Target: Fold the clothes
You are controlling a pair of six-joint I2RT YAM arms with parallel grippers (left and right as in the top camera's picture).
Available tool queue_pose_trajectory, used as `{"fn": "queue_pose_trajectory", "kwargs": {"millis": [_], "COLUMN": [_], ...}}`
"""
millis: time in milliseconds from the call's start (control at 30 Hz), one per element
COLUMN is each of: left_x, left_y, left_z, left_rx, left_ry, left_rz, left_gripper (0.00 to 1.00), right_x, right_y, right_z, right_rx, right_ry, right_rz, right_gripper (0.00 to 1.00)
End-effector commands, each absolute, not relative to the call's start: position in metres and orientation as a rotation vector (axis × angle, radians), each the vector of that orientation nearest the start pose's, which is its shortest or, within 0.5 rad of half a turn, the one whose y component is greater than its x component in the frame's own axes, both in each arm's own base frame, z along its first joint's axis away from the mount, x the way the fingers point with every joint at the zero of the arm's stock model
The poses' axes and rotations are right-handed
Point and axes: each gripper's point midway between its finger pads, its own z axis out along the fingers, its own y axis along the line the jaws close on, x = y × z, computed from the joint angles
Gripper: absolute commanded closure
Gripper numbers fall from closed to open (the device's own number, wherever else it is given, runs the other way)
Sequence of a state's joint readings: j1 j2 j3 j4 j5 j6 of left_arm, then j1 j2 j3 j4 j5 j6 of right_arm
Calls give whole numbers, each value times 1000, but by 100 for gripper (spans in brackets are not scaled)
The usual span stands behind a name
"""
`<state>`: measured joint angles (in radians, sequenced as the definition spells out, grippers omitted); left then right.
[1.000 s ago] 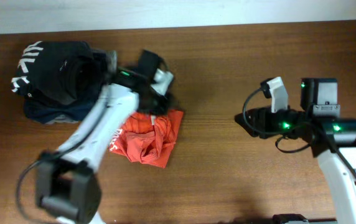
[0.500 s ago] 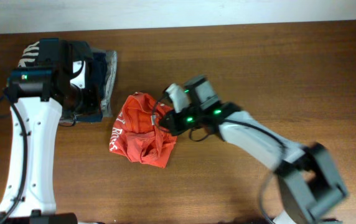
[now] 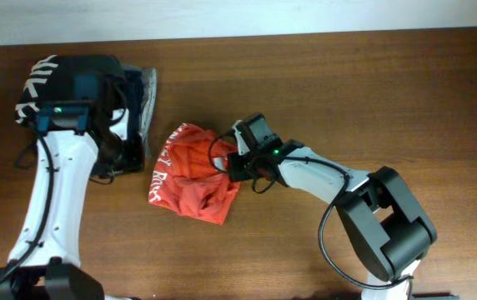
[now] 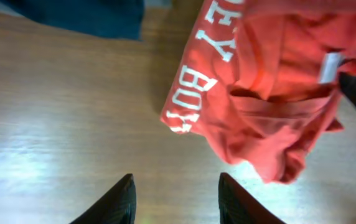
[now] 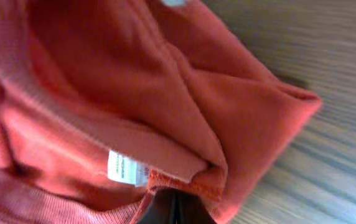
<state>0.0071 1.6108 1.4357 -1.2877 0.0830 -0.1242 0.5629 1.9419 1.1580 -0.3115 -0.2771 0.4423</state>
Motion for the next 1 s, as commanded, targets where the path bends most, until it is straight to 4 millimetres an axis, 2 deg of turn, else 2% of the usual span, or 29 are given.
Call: {"fn": "queue_pose_trajectory", "kwargs": {"millis": [0,100,267,300,333,367,400,433,500,533,567,600,633,700,767,900,967], "left_x": [303,304,307,306,305,305,305,306,310,311,314,316,318,322,325,326,326], "left_y": [-25,-37,-68,-78,-84,-94,-98,-104,-113,-116,-117,-116,-112,-107,-106,-107,-107], "left_z": [121,106,86,81,78,73,70,65,61,60,57,55,52,47,46,45,45], "left_rx": [-175,-167,-82,-56,-38,0,19,57,109,129,150,158,163,173,186,186,186], "left_ry": [3058,3039,2972,2956,2945,2923,2913,2894,2859,2846,2834,2832,2831,2825,2814,2814,2815], "left_rz": [-259,-365,-600,-655,-687,-730,-736,-734,-734,-728,-697,-656,-602,-508,-469,-470,-469], "left_gripper": [56,54,53,54,54,54,54,54,54,54,55,59,62,64,64,64,64], "right_x": [357,346,337,335,334,333,333,336,342,346,350,353,358,364,371,376,379], "right_y": [223,222,221,228,232,244,247,250,250,250,249,248,245,240,230,221,216], "right_z": [-1,9,51,67,75,93,98,106,108,105,102,99,93,83,67,58,57], "right_rx": [-103,-184,-294,-346,-375,-452,-478,-495,-491,-486,-480,-474,-459,-440,-410,-387,-375], "right_ry": [2848,2882,2826,2782,2757,2682,2657,2615,2592,2590,2585,2587,2590,2602,2632,2644,2641], "right_rz": [423,531,614,676,713,798,811,814,802,787,767,748,710,661,559,478,436], "right_gripper": [96,96,96,96,96,96,96,92,73,70,62,60,60,60,59,60,71]}}
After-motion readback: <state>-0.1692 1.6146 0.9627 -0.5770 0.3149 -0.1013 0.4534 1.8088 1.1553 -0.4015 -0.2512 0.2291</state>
